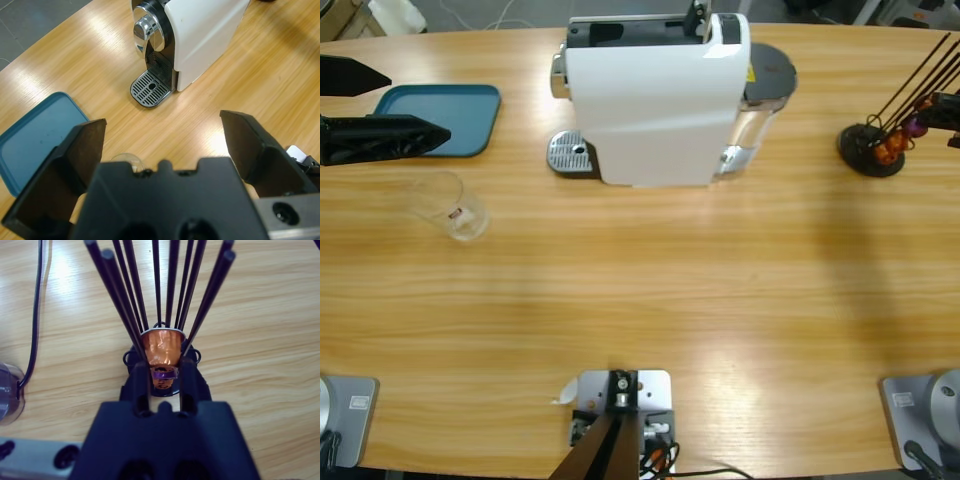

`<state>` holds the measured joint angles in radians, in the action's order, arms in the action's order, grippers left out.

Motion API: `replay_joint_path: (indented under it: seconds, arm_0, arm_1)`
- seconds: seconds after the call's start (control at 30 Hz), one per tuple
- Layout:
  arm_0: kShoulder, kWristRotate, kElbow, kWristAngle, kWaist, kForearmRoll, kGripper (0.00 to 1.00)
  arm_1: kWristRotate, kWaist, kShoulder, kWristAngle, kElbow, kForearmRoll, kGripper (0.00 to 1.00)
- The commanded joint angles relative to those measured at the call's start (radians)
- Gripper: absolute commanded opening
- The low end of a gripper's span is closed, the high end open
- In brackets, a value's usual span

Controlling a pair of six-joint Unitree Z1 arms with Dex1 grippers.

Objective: Pour coffee

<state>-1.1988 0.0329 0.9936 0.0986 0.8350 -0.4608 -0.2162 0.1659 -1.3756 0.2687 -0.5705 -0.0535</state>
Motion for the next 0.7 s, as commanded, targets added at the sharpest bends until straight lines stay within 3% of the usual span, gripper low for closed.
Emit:
replay_joint_path:
  seconds: [0.03, 0.7]
  arm_0:
    - [-0.032, 0.018, -0.012, 0.009, 0.01, 0.004, 0.982]
    - [-0.032, 0.033, -0.026, 0.009, 0.023, 0.004, 0.982]
  arm_1:
    - [0.014, -0.013, -0.027, -0.002, 0.029, -0.012, 0.008]
    - [0.02, -0.013, 0.029, 0.014, 0.025, -0.02, 0.0]
